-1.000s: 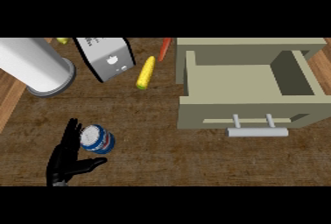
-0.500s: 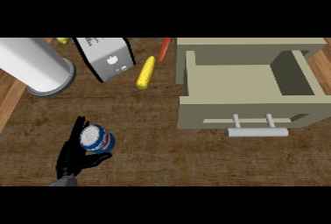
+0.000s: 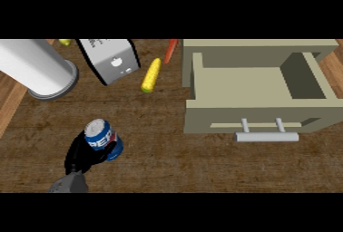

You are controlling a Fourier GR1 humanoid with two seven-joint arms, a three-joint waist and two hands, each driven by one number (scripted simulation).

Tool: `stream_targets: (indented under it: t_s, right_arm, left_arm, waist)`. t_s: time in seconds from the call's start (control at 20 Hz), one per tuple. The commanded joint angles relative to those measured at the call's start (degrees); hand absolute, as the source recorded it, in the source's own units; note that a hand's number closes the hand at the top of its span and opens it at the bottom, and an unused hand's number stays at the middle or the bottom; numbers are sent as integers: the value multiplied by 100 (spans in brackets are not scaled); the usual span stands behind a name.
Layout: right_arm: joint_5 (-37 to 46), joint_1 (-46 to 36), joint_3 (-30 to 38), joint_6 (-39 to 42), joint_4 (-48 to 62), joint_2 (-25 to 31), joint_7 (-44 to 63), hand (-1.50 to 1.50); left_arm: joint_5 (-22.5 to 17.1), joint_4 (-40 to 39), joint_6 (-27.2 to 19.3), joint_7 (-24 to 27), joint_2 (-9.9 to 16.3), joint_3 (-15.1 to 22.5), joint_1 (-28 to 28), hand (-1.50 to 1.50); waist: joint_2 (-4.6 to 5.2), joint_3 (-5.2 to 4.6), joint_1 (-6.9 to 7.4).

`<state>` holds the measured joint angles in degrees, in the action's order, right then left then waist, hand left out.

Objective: Pick up the can, place it into the drawer and close the drawer

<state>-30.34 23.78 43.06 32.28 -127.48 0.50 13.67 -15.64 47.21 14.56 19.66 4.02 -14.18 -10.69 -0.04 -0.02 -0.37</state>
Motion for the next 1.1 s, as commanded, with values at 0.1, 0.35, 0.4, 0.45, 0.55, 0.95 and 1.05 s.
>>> stream_targets:
  t_s: [0.1,0.35,0.4,0.45,0.55,0.95,1.05]
  right_arm:
    - [-236,89,-20,-222,-360,-49,159,-150]
    - [-102,-13,-125,-324,-332,-45,184,-150]
    - [-454,-25,203,-82,153,340,116,-150]
    - [-158,297,-161,-186,-202,-43,-64,-150]
    - [-274,271,-14,-192,-365,-45,174,-150]
    - [-690,609,41,-219,-619,-47,178,-150]
    - [-525,356,-121,-483,-802,-48,428,-150]
  left_arm:
    - [-56,593,124,-105,-213,309,-89,150]
    - [-184,1157,-154,-291,-344,383,-86,150]
    - [-279,1233,-486,-489,-392,291,-406,150]
    - [-262,919,-615,-116,-394,424,-393,150]
    - [-228,859,-646,2,-396,299,-420,150]
    - [-219,2316,-1395,-1116,-328,706,-812,150]
    - [-226,2779,-1847,-1157,-400,1177,-655,150]
  waist:
    - [-8,2,7]
    - [-3,2,22]
    - [-6,3,14]
    - [-2,2,-12]
    - [-1,1,-6]
    - [-18,4,-21]
    - [-14,2,10]
